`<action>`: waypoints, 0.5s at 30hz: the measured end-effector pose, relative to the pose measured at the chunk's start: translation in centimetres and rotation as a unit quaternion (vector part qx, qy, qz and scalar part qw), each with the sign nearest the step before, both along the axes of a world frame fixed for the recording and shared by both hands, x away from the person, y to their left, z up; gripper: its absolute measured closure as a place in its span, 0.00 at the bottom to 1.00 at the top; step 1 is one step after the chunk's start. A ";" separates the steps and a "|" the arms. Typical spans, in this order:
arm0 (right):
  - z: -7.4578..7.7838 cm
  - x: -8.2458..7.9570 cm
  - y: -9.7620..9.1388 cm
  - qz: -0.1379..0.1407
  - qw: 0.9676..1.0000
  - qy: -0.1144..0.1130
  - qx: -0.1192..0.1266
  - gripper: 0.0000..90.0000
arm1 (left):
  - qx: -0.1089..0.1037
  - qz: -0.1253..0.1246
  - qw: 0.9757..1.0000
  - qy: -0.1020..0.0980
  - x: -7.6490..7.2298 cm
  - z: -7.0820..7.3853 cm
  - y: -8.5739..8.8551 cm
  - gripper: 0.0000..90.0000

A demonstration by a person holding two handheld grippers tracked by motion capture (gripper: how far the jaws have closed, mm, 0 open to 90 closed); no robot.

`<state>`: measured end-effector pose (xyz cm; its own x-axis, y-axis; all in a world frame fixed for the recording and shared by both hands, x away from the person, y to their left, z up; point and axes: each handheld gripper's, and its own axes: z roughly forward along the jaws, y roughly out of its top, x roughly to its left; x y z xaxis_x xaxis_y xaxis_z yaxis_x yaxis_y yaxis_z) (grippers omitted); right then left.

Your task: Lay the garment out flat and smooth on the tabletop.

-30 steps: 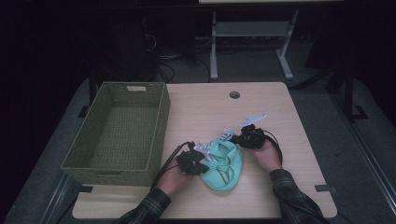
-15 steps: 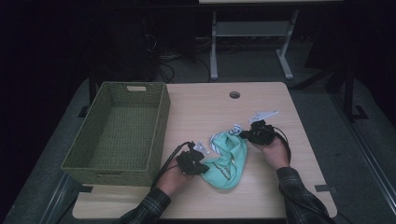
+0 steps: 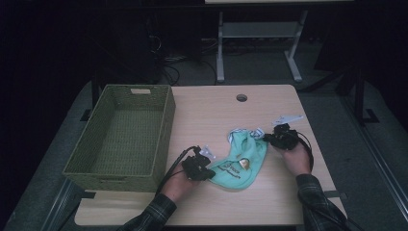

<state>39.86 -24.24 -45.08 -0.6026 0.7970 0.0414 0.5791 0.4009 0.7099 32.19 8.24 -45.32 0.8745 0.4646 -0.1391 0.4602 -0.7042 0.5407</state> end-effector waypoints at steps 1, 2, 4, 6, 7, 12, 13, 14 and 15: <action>-0.1 0.0 -0.4 -0.006 1.000 0.003 0.000 1.00 | 0.000 0.000 1.000 0.000 0.0 0.0 0.0 1.00; -0.2 0.0 -0.7 -0.009 1.000 0.003 0.000 1.00 | 0.000 0.000 1.000 0.000 0.0 0.0 0.0 1.00; -0.5 0.0 -1.1 -0.016 1.000 0.006 -0.001 1.00 | 0.000 -0.001 1.000 0.000 0.0 0.0 0.0 1.00; -0.7 0.1 -1.2 -0.015 1.000 0.007 0.001 0.99 | 0.000 -0.001 1.000 0.001 0.0 0.0 0.0 1.00; -0.8 0.0 -1.2 -0.016 1.000 0.008 0.003 0.99 | 0.000 -0.001 1.000 0.001 0.0 0.0 0.0 1.00; -0.6 -0.2 -0.9 -0.009 1.000 0.005 0.014 0.95 | 0.001 -0.004 1.000 0.001 0.1 0.0 0.1 1.00; -0.2 -0.4 -0.9 -0.008 1.000 0.004 0.025 0.90 | 0.003 -0.006 1.000 0.001 0.1 0.0 0.1 1.00; -0.1 -0.5 -1.0 -0.005 1.000 0.000 0.028 0.89 | -0.001 -0.003 1.000 0.003 0.1 0.0 0.1 1.00; 0.1 -0.6 -1.0 -0.006 1.000 0.000 0.031 0.88 | -0.002 -0.002 1.000 0.005 0.2 0.0 0.2 1.00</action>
